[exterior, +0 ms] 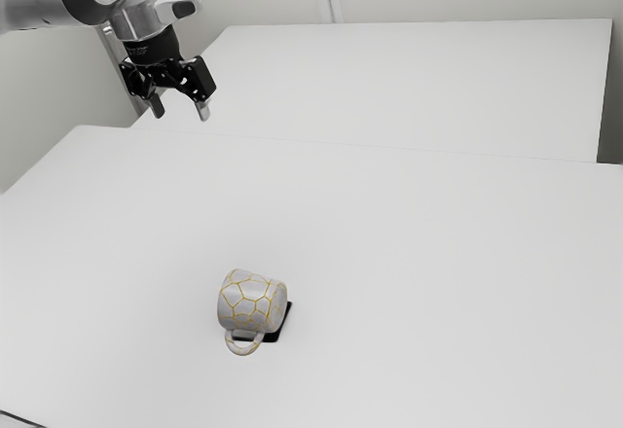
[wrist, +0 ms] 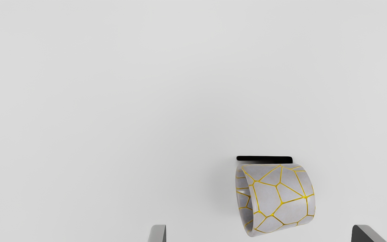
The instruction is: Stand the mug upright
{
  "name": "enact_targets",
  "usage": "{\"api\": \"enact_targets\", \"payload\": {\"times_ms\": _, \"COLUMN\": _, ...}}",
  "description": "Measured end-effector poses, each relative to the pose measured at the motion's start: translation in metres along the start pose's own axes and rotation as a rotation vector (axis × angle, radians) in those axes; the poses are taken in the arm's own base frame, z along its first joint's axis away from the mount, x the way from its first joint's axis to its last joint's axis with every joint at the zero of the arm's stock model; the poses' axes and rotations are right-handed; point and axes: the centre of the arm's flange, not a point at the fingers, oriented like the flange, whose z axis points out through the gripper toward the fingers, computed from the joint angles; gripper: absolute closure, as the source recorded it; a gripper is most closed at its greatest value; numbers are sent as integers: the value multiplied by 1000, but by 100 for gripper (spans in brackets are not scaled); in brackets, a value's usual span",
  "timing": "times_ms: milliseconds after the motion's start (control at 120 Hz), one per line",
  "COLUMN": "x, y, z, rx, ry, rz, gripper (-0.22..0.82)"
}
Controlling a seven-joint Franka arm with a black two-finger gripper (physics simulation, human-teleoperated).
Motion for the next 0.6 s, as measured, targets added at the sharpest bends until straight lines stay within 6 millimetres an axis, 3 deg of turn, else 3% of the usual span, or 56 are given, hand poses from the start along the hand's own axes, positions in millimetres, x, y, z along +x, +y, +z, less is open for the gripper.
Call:
{"api": "enact_targets", "payload": {"times_ms": 108, "x": 5, "y": 3, "z": 21, "rx": -42, "ry": -46, "rz": -9, "gripper": 0}}
{"api": "enact_targets", "payload": {"times_ms": 308, "x": 4, "y": -4, "z": 33, "rx": -71, "ry": -76, "rz": -39, "gripper": 0}}
{"api": "enact_targets", "payload": {"times_ms": 475, "x": -15, "y": -14, "z": 56, "rx": -116, "ry": -134, "rz": -70, "gripper": 0}}
{"api": "enact_targets", "payload": {"times_ms": 600, "x": -31, "y": -29, "z": 90, "rx": -185, "ry": -152, "rz": -73, "gripper": 0}}
